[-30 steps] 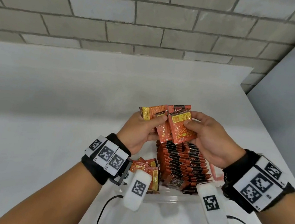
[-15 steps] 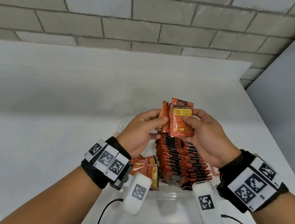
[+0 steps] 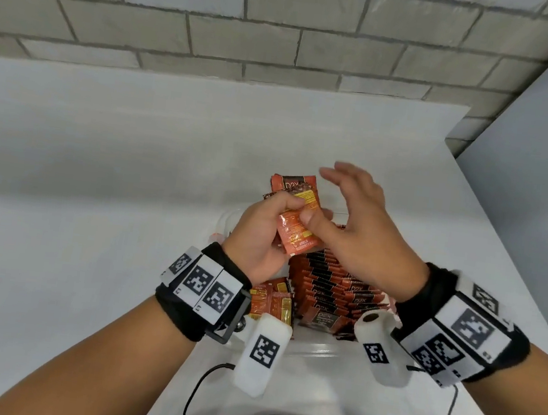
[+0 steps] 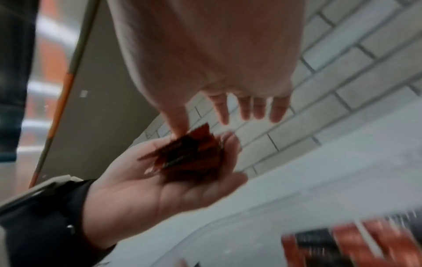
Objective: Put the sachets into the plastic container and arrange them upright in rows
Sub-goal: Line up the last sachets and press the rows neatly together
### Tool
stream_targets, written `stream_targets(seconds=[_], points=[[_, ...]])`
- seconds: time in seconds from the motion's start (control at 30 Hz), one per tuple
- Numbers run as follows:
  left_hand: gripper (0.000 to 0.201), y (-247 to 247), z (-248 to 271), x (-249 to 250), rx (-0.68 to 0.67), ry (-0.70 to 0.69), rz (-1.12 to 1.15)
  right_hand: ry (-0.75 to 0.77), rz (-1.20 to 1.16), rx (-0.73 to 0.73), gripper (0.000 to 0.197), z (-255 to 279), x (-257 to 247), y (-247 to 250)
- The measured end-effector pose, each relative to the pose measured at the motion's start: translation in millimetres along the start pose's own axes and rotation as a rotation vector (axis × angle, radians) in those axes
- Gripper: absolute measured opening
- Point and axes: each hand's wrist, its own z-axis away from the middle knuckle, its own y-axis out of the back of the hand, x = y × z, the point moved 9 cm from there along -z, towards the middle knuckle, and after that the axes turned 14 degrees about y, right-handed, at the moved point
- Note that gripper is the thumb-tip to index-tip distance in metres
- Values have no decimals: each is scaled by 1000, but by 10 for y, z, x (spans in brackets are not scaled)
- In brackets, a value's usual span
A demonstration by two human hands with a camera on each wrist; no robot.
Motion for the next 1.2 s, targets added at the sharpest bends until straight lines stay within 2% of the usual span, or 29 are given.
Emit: stream_targets(seconds=[0.1,0.17,0.23,0.3,0.5,0.7,0.87,1.03,1.1,1.17,1.2], points=[[8,-33,7,-16,-13,19,-23,196,85,-248,105,22,-261,-120],[5,-102,39,-33,-49,25,-24,284,219,-336,118,47,-331,-243],[9,-139,50,-58,-65,30,-55,318,279,-274,114,30,-344,-268],[4,-141,59,-78,-82,30,-64,295,262,-219,107,12,-327,-236],[18,-148,88,-93,-164,27,-19,251,290,-246,106,14,-311,-232],[15,-105,85,-158,-103,50,-47,175,344,-198,89,63,-237,-208],[16,-117,85,-141,-126,11,-52,138,124,-207,100,112,-191,-212],[11,-133,78,-130,-149,33,-67,152,149,-164,91,89,-185,-167],[13,-99,80,-117,-133,35,-70,138,144,-189,94,100,-162,-206],[14,-61,82,-94,-139,27,-55,91,80,-196,95,116,-125,-183],[14,-53,97,-78,-147,19,-51,70,28,-163,89,119,-107,-128]])
